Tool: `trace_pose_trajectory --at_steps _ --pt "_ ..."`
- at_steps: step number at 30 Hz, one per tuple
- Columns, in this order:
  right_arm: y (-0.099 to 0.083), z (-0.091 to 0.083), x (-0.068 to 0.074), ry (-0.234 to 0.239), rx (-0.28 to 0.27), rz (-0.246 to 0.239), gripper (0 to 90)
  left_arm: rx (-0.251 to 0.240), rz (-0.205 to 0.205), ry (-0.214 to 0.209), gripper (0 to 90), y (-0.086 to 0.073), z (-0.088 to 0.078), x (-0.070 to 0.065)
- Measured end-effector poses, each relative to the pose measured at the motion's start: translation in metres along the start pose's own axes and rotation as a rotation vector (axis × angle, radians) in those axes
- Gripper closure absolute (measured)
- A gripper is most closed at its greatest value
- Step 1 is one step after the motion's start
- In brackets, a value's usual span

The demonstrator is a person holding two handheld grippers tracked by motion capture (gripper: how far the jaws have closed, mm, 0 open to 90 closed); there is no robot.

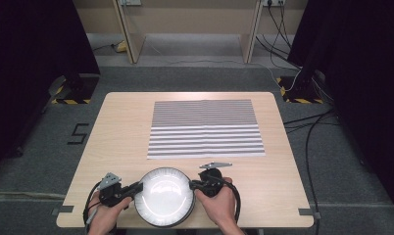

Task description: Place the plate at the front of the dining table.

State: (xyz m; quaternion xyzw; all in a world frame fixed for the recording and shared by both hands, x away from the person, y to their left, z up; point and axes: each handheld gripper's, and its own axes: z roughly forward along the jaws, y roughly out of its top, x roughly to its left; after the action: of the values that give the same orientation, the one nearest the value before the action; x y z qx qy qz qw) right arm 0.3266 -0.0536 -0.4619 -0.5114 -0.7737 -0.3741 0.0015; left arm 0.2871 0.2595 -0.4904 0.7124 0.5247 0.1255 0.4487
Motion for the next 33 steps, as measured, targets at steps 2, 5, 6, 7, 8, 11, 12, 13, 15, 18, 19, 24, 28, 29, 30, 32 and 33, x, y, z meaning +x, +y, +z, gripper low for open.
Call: trace_pose_trajectory --at_steps 2,5,6,7,8,11,12,13,15,18,19,24,28,29,30,32,33 --pt "-0.001 -0.005 0.000 0.024 0.018 0.023 83.6 0.001 -0.001 0.002 81.7 0.000 0.000 0.000" --pt "-0.001 -0.007 0.001 0.050 0.042 0.044 83.3 0.000 -0.001 0.003 81.7 0.000 0.000 0.000" --pt "-0.001 -0.007 0.001 0.052 0.052 0.045 83.4 -0.003 -0.003 0.003 81.8 0.000 0.000 -0.001" --pt "-0.001 -0.006 0.001 0.060 0.066 0.048 83.4 -0.002 -0.001 0.003 81.8 0.000 0.000 -0.001" --pt "-0.001 -0.005 0.002 0.064 0.076 0.056 83.7 -0.003 -0.002 0.003 81.7 0.000 0.000 -0.001" --pt "-0.001 -0.005 0.002 0.064 0.073 0.057 82.8 -0.001 0.004 0.005 81.8 0.000 -0.001 -0.001" --pt "0.000 -0.006 0.002 0.056 0.062 0.064 82.4 -0.001 0.003 0.005 81.8 0.000 -0.001 -0.001" --pt "0.000 -0.007 0.000 0.053 0.056 0.070 82.4 -0.003 0.002 0.006 81.8 0.000 -0.001 -0.001" --pt "0.000 -0.008 -0.002 0.044 0.051 0.079 81.7 -0.005 0.004 0.007 81.8 0.000 -0.001 -0.001" --pt "-0.002 -0.008 -0.002 0.042 0.071 0.077 80.2 -0.005 0.008 0.010 81.8 0.000 -0.001 -0.001" --pt "-0.003 -0.006 -0.003 0.039 0.076 0.079 79.9 -0.006 0.009 0.012 81.9 0.000 -0.001 -0.001" --pt "-0.004 -0.002 -0.002 0.046 0.081 0.088 79.4 -0.013 0.012 0.017 82.1 0.000 -0.002 -0.001" --pt "-0.002 0.001 -0.001 0.047 0.095 0.106 81.6 -0.033 0.021 0.029 82.9 0.003 -0.004 -0.001" --pt "-0.002 0.003 0.000 0.049 0.100 0.105 81.5 -0.038 0.017 0.033 83.2 0.004 -0.006 0.000" --pt "-0.002 0.006 0.001 0.054 0.113 0.102 81.2 -0.040 0.013 0.031 83.4 0.004 -0.006 0.001" --pt "-0.004 0.014 0.003 0.046 0.116 0.086 80.6 -0.044 0.007 0.027 83.2 0.003 -0.006 0.002" --pt "-0.003 0.014 0.004 0.040 0.111 0.075 78.8 -0.047 0.006 0.028 83.1 0.002 -0.006 0.002"
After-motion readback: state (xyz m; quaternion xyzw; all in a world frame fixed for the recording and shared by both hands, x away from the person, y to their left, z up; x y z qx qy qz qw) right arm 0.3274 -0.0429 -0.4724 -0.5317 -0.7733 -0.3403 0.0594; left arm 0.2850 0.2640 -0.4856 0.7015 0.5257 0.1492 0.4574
